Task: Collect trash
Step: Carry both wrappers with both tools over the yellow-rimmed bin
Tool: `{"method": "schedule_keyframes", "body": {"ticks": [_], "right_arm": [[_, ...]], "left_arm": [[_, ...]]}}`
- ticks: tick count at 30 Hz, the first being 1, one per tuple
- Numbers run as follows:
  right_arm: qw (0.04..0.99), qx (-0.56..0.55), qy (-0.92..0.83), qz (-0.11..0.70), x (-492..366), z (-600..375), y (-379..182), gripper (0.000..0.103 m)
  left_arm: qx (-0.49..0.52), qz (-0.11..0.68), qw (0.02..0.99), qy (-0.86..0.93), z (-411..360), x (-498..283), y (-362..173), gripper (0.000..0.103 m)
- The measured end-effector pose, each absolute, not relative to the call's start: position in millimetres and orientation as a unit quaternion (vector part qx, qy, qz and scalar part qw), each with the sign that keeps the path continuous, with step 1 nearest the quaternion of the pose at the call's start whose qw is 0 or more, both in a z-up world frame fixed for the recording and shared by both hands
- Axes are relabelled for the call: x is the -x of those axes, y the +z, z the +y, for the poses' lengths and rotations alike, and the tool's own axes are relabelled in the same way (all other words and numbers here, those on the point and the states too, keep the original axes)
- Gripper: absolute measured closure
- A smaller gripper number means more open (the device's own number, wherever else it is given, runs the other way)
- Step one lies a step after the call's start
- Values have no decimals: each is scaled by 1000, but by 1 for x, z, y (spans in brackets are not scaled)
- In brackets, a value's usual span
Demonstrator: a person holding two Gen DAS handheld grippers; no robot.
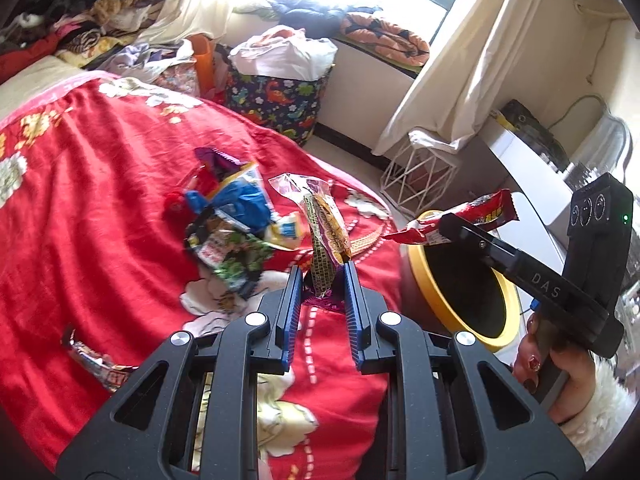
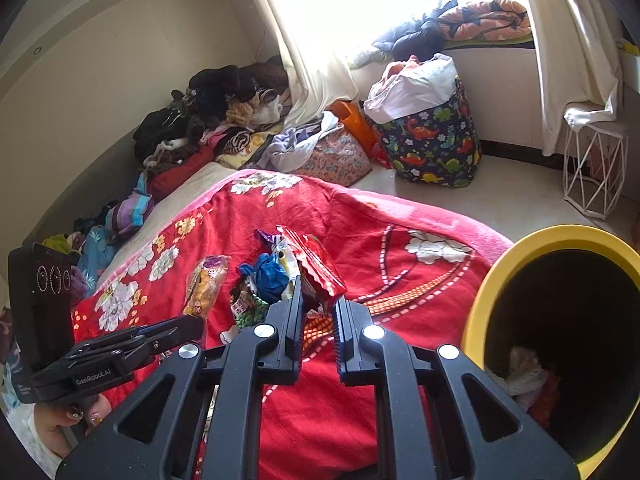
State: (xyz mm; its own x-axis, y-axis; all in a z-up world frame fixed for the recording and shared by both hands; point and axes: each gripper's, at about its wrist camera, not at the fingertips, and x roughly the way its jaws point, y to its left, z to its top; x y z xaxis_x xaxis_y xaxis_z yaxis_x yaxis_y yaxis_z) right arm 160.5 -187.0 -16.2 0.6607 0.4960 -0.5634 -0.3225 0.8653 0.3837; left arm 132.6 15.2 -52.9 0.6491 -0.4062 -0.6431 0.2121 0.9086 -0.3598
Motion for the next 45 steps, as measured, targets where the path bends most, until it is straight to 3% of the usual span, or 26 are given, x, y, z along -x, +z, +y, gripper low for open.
{"method": "schedule_keyframes", "body": {"ticks": [45], "right_arm": [[927,-158,147,307,-122,-278,-12,91]], "left_arm": [[68,362,898,-240,-84,-122,-33,88]]}}
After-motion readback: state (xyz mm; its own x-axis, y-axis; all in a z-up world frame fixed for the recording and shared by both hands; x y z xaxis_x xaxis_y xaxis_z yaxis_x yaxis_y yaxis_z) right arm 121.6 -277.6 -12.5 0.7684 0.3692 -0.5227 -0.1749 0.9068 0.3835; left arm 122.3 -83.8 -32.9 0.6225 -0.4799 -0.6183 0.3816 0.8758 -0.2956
